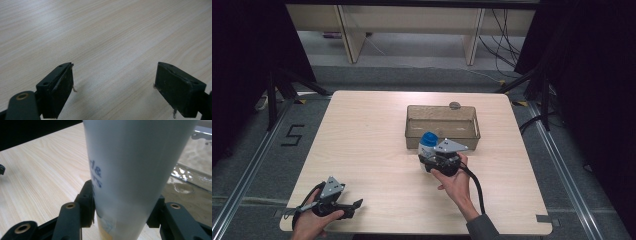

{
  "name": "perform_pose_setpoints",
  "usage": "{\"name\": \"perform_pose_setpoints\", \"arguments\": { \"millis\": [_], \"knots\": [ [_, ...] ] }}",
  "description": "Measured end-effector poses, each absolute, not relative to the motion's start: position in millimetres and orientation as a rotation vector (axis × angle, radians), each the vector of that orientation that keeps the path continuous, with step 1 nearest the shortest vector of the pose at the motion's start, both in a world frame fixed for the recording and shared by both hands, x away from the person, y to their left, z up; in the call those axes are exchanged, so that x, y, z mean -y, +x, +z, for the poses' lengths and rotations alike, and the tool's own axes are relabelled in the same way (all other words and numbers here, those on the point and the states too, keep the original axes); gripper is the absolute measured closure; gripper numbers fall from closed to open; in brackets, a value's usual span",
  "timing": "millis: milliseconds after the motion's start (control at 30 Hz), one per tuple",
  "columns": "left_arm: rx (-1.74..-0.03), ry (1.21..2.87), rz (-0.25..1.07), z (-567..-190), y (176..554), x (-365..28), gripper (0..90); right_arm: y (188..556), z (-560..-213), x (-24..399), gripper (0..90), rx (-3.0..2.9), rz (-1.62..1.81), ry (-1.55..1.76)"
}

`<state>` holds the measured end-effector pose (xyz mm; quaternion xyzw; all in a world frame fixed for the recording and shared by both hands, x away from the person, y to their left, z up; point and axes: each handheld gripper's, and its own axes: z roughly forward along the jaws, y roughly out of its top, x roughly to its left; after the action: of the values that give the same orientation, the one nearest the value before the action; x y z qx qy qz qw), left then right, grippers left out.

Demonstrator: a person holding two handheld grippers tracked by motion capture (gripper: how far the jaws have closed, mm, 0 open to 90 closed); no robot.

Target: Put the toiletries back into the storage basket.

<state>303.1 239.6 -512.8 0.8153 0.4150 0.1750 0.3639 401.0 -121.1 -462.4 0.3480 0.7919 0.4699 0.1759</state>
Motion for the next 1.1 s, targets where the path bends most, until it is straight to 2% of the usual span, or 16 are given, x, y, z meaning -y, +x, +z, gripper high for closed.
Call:
{"name": "perform_pose_setpoints", "arguments": {
  "millis": [1100],
  "knots": [
    [-1.07, 2.094, 0.464, -512.6, 302.6, -240.8, 14.8, 417.3, -426.2, 138.5, 54.2, -2.217, 1.396, 0.964]
  ]
}}
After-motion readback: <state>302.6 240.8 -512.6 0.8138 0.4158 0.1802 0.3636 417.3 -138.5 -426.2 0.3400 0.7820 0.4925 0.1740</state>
